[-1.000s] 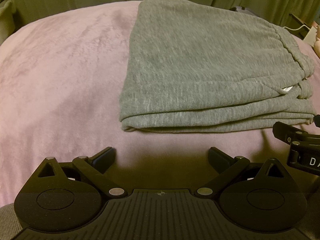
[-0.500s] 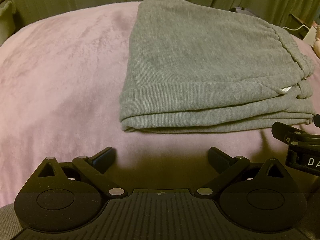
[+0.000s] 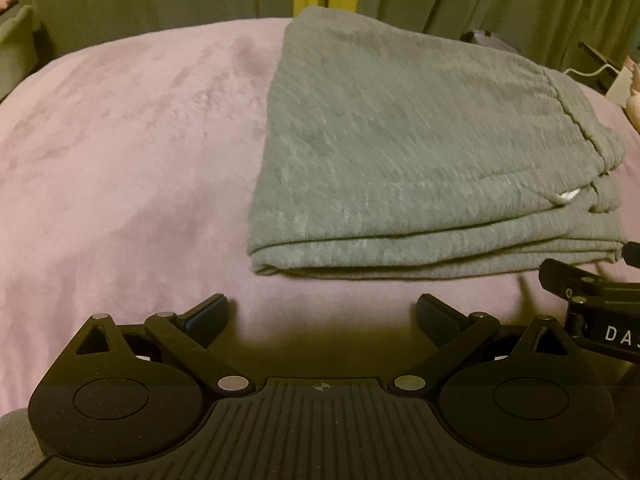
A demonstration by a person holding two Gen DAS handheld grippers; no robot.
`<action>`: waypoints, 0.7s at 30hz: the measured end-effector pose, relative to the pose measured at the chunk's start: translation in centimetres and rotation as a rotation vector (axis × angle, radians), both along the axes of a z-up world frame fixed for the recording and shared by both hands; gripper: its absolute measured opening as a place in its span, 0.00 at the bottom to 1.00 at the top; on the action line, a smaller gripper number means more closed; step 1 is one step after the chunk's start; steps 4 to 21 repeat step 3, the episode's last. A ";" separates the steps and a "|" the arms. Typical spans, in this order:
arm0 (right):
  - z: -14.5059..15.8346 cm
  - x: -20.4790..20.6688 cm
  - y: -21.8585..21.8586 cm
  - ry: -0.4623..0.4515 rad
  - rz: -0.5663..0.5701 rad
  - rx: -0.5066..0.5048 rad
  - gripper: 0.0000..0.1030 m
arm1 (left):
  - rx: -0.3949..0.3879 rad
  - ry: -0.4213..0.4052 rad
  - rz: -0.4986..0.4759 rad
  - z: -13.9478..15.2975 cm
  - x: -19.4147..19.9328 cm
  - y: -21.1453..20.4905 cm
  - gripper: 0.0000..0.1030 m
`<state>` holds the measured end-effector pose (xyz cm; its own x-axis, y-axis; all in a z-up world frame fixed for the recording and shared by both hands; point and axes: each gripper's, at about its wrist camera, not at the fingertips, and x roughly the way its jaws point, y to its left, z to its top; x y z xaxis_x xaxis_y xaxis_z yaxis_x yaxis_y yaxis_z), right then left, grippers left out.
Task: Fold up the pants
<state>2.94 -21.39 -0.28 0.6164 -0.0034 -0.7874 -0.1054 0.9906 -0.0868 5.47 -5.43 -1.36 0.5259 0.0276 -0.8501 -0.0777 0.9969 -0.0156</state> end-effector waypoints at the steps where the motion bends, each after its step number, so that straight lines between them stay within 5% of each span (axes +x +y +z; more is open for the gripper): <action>1: 0.0 0.0 0.0 0.000 0.000 0.000 0.96 | 0.003 -0.002 -0.001 0.1 0.0 0.0 0.99; 21: 0.0 0.0 0.0 0.001 0.000 0.000 0.96 | 0.016 -0.002 -0.007 0.0 0.2 -0.3 0.99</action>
